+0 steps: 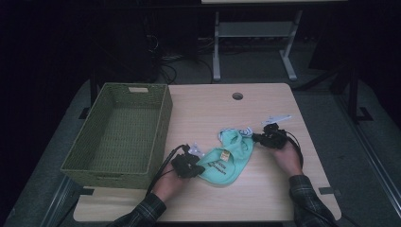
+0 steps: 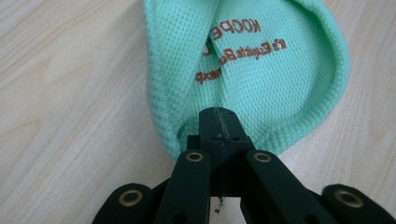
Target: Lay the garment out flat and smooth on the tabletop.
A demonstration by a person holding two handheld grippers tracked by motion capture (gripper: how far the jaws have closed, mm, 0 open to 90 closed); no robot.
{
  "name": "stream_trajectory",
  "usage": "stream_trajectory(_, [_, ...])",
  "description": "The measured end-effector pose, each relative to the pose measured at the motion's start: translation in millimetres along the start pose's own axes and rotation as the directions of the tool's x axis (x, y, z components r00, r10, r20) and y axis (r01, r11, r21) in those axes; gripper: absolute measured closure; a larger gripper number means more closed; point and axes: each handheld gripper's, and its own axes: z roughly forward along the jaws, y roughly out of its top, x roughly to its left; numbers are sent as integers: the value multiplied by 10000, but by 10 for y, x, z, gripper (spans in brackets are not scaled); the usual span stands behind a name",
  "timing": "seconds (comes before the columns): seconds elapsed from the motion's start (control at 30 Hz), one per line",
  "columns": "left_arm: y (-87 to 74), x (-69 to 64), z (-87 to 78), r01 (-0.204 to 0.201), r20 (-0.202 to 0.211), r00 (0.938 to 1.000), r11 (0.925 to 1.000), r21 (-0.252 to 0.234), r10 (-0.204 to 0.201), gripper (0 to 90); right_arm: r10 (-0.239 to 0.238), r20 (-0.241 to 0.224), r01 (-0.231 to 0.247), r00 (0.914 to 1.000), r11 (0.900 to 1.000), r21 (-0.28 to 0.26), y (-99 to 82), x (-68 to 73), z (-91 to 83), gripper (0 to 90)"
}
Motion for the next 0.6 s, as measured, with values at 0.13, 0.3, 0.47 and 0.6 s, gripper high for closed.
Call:
stream_trajectory(0.13, [1,2,-1,-3,16,10000,10000,22,3,897,89,-102,-92,9999,9995,-287,66,14,-104,782])
stream_trajectory(0.3, [2,5,0,-3,15,10000,10000,16,3,897,28,-197,-39,9998,9983,-578,184,20,-234,751])
stream_trajectory(0.47, [5,10,-2,-87,-10,10000,10000,34,87,898,-152,-365,129,9992,9981,-609,350,74,-274,748])
stream_trajectory(0.6, [5,9,0,-48,-10,10000,10000,24,48,897,-333,-545,296,9980,9972,-682,518,149,-268,749])
